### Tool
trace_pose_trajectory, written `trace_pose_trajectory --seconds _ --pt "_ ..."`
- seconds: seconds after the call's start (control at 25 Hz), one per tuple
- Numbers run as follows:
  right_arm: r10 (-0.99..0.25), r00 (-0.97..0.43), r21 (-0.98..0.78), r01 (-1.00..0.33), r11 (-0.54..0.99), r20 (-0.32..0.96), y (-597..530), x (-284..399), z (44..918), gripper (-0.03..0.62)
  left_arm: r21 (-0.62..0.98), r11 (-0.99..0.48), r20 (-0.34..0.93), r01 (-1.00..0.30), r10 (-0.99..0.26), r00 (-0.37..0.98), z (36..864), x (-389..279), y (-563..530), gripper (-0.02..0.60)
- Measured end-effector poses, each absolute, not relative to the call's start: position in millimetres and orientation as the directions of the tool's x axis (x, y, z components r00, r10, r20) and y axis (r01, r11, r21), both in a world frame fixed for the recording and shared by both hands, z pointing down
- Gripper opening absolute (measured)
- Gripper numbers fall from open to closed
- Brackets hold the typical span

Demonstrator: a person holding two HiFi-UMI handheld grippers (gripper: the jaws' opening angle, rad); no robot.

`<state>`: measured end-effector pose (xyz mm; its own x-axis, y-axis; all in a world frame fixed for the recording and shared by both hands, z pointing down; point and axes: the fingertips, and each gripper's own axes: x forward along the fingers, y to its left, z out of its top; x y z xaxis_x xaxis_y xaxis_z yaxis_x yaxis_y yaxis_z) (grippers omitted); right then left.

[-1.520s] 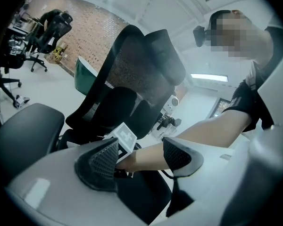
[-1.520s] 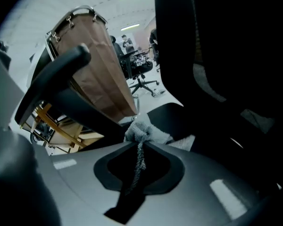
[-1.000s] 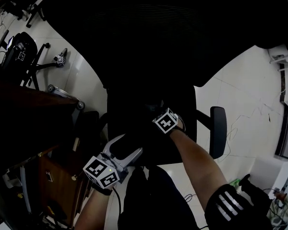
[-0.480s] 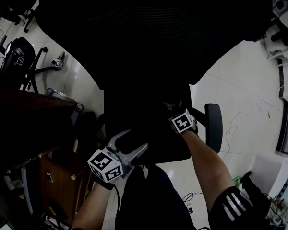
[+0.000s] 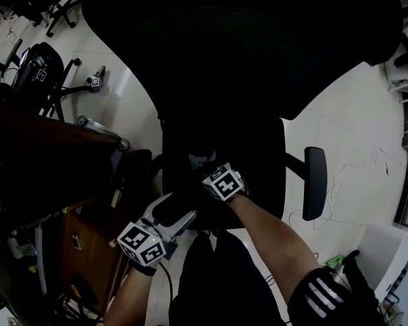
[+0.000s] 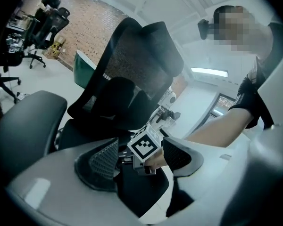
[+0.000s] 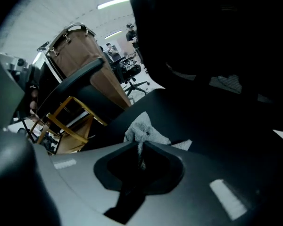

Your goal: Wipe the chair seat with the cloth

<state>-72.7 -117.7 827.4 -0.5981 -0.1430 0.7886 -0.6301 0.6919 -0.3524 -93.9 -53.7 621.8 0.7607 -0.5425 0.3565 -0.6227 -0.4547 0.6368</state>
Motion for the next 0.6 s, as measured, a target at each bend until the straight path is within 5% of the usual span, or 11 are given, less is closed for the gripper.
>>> trace_pose_trajectory --seconds 0.28,0.6 --pt "-0.021 -0.606 -0.375 -0.518 0.769 0.795 -82.2 -138.1 846.8 0.035 0.639 -0.428 0.375 -0.640 -0.553 0.744 630.0 -111.7 -31.3 0.322" --pt "0.000 -0.508 -0.323 -0.547 0.772 0.861 -56.9 -52.9 870.4 0.035 0.665 -0.453 0.333 -0.594 -0.532 0.779 622.5 -87.9 -27.4 0.321"
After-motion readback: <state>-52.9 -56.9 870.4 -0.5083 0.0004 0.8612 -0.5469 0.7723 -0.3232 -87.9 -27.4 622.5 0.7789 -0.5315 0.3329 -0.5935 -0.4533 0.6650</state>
